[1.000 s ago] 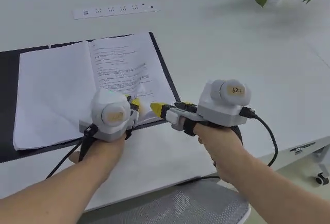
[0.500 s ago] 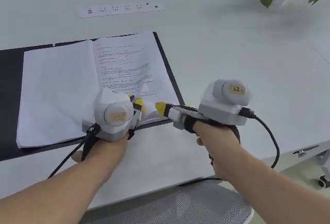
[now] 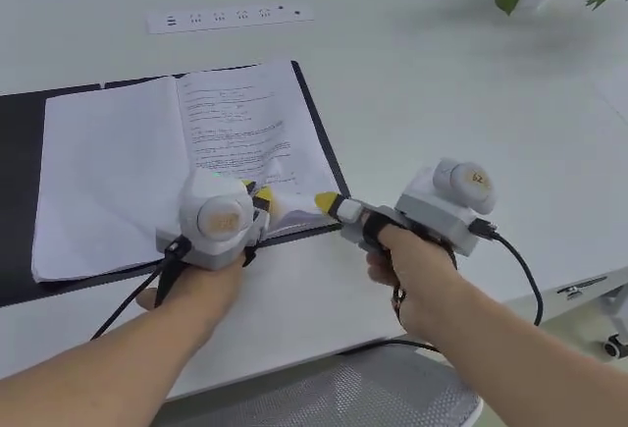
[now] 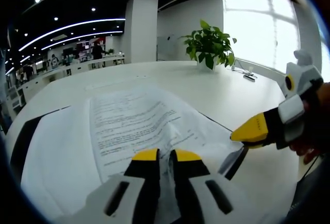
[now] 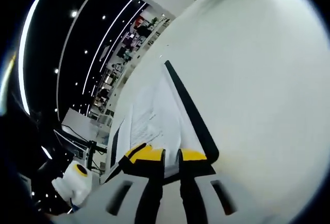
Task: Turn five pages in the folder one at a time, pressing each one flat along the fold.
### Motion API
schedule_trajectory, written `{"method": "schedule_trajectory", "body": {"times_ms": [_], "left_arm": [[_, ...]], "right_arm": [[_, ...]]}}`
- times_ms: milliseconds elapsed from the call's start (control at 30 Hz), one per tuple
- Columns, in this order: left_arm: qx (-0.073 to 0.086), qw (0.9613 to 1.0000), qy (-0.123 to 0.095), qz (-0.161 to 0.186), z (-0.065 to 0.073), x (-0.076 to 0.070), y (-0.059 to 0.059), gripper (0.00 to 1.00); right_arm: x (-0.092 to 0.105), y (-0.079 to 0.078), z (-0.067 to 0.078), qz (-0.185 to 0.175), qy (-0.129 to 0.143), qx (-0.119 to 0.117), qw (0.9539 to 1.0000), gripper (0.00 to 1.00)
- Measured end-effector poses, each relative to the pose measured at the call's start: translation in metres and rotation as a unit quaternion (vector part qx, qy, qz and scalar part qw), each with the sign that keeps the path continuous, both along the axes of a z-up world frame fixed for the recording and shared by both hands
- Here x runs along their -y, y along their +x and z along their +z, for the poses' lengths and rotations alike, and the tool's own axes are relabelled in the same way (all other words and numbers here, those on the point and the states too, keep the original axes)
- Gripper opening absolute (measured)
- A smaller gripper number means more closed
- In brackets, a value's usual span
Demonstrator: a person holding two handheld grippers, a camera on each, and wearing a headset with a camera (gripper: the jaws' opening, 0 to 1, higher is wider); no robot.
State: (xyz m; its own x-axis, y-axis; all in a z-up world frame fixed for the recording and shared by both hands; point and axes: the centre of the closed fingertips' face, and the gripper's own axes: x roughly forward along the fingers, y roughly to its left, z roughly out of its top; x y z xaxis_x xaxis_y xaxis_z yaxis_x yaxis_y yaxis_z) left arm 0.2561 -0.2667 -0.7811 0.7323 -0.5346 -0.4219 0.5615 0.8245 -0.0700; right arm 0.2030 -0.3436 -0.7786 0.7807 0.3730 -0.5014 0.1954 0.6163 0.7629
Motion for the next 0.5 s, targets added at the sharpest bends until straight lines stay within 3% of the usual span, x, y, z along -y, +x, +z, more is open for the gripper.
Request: {"method": "schedule_trajectory", "body": {"times_ms": [133, 233, 333, 500], "left_arm": [[-0.001, 1.0, -0.001, 0.001, 0.0, 0.0, 0.0, 0.08], [-0.002, 1.0, 0.0, 0.001, 0.0, 0.0, 0.0, 0.08], [-0.004, 1.0, 0.002, 0.0, 0.001, 0.0, 0.0, 0.08], [-0.009, 1.0, 0.001, -0.003, 0.001, 0.001, -0.001, 0.1]], "right_arm": [[0.0, -0.002, -0.003, -0.024, 0.045, -0.016, 0.9986, 0.02], [0.0, -0.002, -0.003, -0.03, 0.049, -0.013, 0.9983, 0.0], [-0.002, -0.001, 0.0, -0.03, 0.037, -0.005, 0.9988, 0.0], [0.0, 0.0, 0.007, -0.013, -0.01, 0.013, 0.9998, 0.0]]}}
